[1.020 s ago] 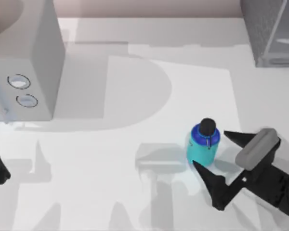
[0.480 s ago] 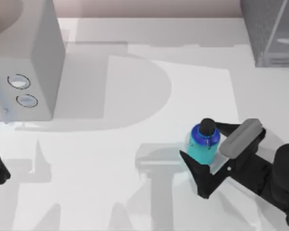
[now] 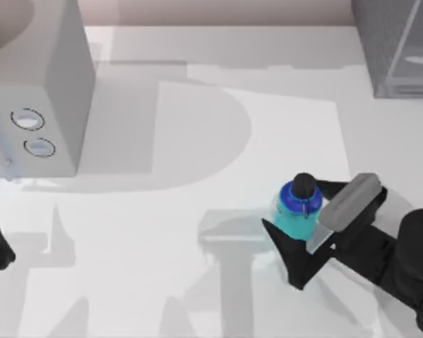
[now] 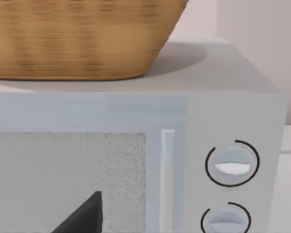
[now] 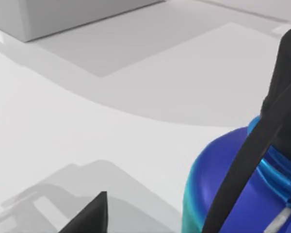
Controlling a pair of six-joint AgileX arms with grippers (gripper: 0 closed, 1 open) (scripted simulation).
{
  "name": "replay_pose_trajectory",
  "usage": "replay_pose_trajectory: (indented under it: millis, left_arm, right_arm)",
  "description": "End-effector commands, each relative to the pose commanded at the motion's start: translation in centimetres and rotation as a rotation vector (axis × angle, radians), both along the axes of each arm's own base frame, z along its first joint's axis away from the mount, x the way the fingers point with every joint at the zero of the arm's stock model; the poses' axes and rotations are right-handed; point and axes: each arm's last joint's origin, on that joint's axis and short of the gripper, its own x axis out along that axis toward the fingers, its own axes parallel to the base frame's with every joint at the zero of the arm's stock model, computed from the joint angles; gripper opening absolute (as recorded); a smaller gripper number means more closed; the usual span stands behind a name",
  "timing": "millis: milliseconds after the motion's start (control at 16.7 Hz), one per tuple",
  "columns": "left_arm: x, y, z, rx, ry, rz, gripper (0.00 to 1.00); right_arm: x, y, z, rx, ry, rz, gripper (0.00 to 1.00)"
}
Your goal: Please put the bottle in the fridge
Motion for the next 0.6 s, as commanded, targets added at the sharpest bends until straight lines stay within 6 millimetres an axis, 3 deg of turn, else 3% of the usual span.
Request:
replay_pose_trajectory:
  millis: [600]
  left_arm:
    - [0.0, 0.0, 0.0, 0.0, 0.0, 0.0, 1.0]
  right_arm:
    - [0.0, 0.0, 0.0, 0.0, 0.0, 0.0, 0.1]
